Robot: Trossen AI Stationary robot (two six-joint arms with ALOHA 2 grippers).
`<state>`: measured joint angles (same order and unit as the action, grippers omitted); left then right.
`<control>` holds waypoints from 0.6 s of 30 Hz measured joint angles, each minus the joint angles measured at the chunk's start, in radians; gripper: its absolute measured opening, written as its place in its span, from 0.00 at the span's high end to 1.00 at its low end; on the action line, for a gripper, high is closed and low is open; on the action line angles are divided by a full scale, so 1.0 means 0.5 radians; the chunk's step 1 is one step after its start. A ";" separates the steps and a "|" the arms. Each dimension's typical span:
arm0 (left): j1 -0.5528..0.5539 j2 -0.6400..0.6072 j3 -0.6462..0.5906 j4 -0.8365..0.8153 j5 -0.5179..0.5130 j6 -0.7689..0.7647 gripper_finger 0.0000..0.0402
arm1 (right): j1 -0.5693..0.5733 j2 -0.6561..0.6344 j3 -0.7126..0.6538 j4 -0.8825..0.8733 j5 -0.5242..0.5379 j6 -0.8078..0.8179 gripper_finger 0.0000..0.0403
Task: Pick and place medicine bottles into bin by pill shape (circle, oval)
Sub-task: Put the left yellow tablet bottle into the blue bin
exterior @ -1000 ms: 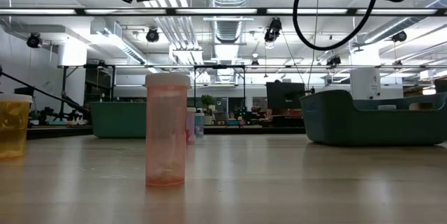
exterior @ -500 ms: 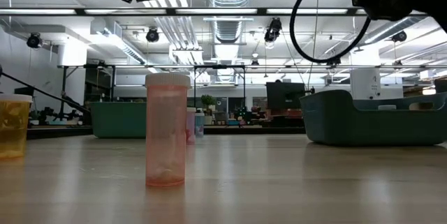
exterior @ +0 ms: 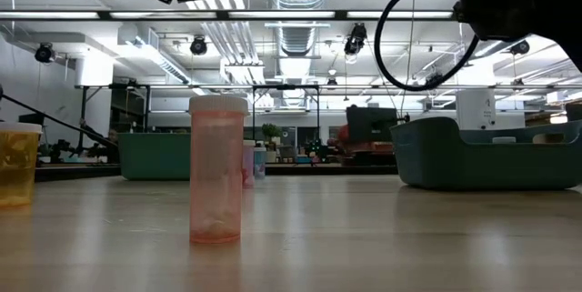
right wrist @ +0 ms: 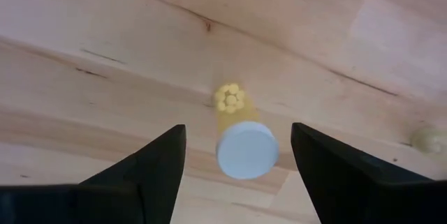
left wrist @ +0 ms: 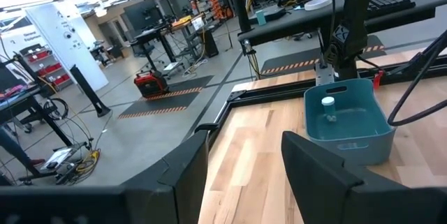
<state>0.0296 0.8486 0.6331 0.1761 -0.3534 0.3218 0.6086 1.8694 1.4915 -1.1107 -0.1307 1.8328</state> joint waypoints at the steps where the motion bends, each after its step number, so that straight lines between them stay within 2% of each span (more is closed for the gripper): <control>1: 0.000 0.000 0.000 0.000 0.000 0.000 0.59 | 0.000 -0.001 -0.005 0.002 -0.001 0.000 0.38; 5: 0.000 0.000 0.000 0.000 0.000 0.000 0.59 | 0.000 -0.001 -0.018 0.005 -0.002 0.000 0.45; 14: 0.000 0.000 -0.001 0.000 0.000 0.000 0.59 | 0.000 -0.002 -0.018 0.031 -0.007 0.000 0.68; 18: 0.000 0.000 -0.001 0.000 0.000 0.001 0.59 | 0.000 -0.002 -0.018 0.036 -0.007 0.000 0.74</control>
<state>0.0296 0.8486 0.6327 0.1761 -0.3534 0.3221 0.6086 1.8683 1.4826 -1.0927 -0.1344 1.8328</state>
